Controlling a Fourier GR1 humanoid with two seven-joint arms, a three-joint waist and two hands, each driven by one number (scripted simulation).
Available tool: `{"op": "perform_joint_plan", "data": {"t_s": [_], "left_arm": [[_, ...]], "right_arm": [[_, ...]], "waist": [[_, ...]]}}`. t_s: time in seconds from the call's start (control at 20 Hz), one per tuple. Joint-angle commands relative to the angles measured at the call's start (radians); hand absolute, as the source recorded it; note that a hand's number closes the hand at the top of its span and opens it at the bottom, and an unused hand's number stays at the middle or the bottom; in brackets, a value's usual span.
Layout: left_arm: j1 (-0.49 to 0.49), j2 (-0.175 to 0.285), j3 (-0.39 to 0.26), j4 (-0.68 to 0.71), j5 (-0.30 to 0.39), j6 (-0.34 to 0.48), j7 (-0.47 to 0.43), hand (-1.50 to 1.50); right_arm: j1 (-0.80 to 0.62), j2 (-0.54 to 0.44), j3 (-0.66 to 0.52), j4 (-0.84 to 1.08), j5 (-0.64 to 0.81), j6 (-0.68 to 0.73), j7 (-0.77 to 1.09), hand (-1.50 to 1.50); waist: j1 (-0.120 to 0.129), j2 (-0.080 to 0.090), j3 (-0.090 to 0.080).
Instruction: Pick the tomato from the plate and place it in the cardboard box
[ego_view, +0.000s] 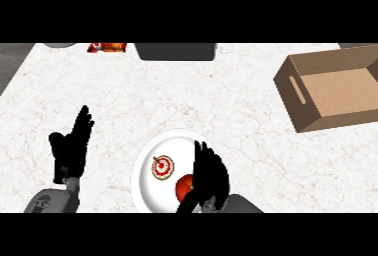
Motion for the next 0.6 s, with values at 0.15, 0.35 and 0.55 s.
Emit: {"op": "perform_joint_plan", "data": {"t_s": [0.15, 0.35, 0.55], "left_arm": [[-0.008, -0.006, 0.04, 0.023, -0.007, -0.03, 0.005, 0.0], [-0.015, -0.009, 0.036, -0.015, -0.016, -0.02, 0.036, 0.0], [0.013, -0.021, 0.04, -0.001, -0.033, -0.021, -0.011, 0.0]], "right_arm": [[-0.048, 0.015, 0.03, -0.009, 0.04, -0.068, 0.093, 1.5], [-0.073, 0.016, 0.09, 0.025, 0.088, -0.124, 0.126, 1.5], [0.031, -0.149, 0.076, -0.05, 0.068, -0.026, -0.136, 1.5]], "waist": [[-0.008, -0.001, 0.0], [-0.006, -0.003, 0.0], [-0.014, -0.002, 0.0]]}}
